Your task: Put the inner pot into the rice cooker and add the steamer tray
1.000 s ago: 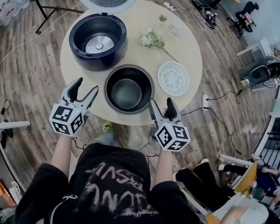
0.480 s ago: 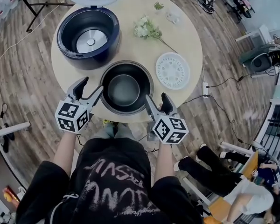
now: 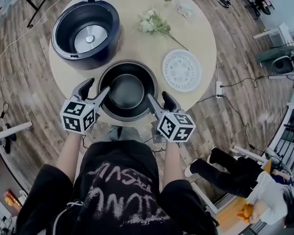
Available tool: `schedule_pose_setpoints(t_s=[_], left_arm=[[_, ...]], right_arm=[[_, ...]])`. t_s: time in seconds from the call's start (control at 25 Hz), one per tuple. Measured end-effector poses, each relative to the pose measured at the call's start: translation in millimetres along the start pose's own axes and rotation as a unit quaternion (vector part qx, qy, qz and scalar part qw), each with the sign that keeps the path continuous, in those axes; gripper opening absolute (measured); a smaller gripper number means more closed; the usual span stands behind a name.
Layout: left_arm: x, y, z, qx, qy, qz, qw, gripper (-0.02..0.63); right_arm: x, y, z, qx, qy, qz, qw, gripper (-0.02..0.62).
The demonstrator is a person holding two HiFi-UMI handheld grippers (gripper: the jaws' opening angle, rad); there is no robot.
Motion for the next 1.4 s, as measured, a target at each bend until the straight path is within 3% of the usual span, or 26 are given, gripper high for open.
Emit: schedule_pose_setpoints(t_s=[0.32, 0.44, 0.76, 1.08, 1.4], left_arm=[[4.1, -14.9, 12.4, 0.043, 0.026, -0.011, 0.9987, 0.208], [5.5, -16.6, 13.3, 0.044, 0.032, -0.013, 0.9984, 0.151], [4.2, -19.5, 12.5, 0.032, 0.04, -0.051, 0.9974, 0.106], [-8.3, -8.6, -4.2, -0.015, 0.042, -0.09, 0.9949, 0.084], [-24.3, 38.8, -33.1, -0.086, 0.048, -0.088, 0.9912, 0.08]], right_arm=[[-11.3, -13.3, 18.0, 0.034, -0.002, 0.017, 0.999, 0.219], [-13.1, -15.2, 19.2, 0.039, -0.006, 0.014, 0.999, 0.173], [-8.0, -16.0, 20.4, 0.035, 0.002, 0.008, 0.999, 0.109], [-4.1, -7.4, 2.3, -0.009, -0.006, -0.002, 1.0, 0.092], [10.9, 38.5, -18.8, -0.057, 0.019, -0.033, 0.998, 0.089]])
Point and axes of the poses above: the fingertips, and each gripper's own axes: z forward along the fingers, x to its left, y out of its top, the point moved 7 cm from there along -z, backward along the fingers, and after that the axes turned 11 degrees about y, right-handed, at the moved point
